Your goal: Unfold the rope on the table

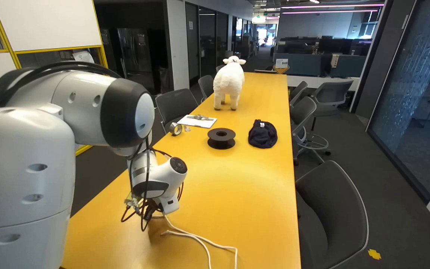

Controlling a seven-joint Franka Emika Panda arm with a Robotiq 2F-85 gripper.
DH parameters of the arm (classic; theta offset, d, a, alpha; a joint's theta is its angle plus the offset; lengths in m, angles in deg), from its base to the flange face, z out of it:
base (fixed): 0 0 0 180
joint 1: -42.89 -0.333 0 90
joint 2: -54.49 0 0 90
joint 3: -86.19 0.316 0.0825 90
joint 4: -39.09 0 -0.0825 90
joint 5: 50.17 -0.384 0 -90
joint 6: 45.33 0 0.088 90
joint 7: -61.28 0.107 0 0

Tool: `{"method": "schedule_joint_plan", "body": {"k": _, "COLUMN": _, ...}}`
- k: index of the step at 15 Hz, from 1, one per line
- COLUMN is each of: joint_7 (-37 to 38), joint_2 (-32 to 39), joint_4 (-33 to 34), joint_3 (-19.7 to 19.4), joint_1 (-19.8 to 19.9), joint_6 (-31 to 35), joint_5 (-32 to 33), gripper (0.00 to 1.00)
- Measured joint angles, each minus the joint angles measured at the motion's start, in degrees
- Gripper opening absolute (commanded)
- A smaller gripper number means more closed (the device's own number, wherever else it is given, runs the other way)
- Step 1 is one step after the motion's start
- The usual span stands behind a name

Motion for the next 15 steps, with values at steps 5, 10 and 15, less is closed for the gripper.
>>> {"method": "schedule_joint_plan", "body": {"k": 5, "joint_7": 8.25, "joint_2": -1.80, "joint_4": -1.91, "joint_3": -5.69, "joint_1": -5.45, "joint_6": 1.05, "joint_5": -0.31, "gripper": 0.01}}
{"method": "schedule_joint_plan", "body": {"k": 10, "joint_7": 28.22, "joint_2": -5.01, "joint_4": -6.29, "joint_3": -16.41, "joint_1": -16.18, "joint_6": 1.88, "joint_5": 19.19, "gripper": 0.01}}
{"method": "schedule_joint_plan", "body": {"k": 15, "joint_7": 45.71, "joint_2": -5.64, "joint_4": -6.96, "joint_3": -24.80, "joint_1": -25.01, "joint_6": -3.07, "joint_5": 41.80, "gripper": 0.01}}
